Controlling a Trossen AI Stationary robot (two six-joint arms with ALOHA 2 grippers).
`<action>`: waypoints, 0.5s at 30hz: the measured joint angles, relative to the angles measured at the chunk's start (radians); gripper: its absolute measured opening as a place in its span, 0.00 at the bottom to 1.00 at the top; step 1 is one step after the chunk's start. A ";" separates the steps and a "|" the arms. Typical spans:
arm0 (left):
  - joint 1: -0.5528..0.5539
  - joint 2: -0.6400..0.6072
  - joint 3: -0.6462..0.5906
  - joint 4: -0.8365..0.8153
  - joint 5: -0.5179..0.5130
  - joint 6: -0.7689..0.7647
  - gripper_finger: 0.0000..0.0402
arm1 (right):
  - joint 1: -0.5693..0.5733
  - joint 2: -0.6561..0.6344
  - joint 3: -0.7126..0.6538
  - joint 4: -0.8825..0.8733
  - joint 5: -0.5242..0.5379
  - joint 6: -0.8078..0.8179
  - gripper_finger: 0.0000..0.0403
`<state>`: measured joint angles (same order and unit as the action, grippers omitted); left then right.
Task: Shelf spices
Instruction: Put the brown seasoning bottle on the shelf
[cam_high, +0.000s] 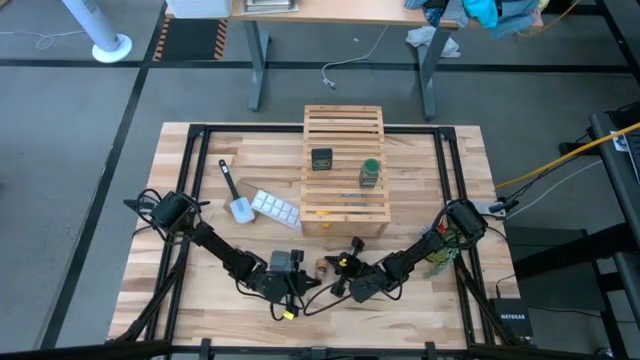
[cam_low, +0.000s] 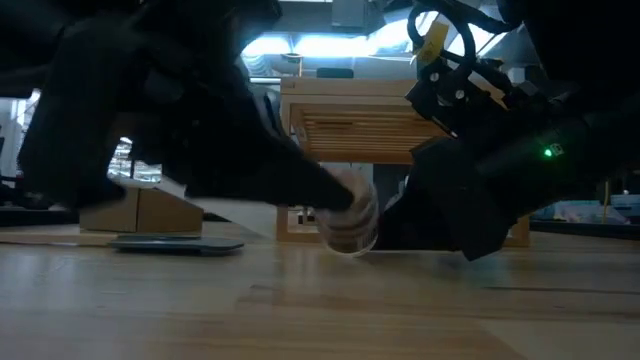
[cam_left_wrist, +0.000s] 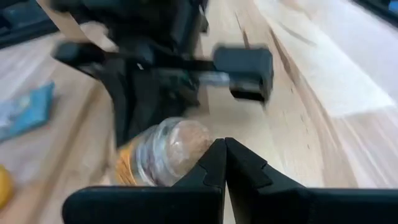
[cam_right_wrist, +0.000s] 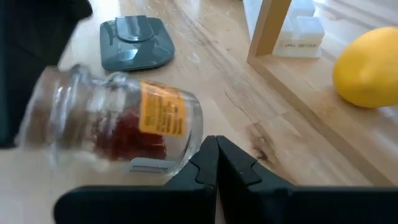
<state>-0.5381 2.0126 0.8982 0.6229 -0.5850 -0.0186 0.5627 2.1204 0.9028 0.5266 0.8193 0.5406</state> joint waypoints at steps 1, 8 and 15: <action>0.000 -0.008 0.000 -0.001 -0.005 0.000 0.00 | 0.000 0.000 0.000 -0.001 -0.002 0.007 0.02; -0.003 -0.028 0.000 -0.011 -0.046 0.023 0.00 | 0.001 0.000 0.000 0.006 -0.029 0.010 0.02; -0.003 -0.028 0.000 -0.012 -0.045 0.021 0.00 | 0.003 0.000 0.002 0.010 -0.037 0.012 0.02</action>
<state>-0.5407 1.9850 0.8986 0.6106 -0.6299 0.0028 0.5655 2.1204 0.9047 0.5364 0.7822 0.5522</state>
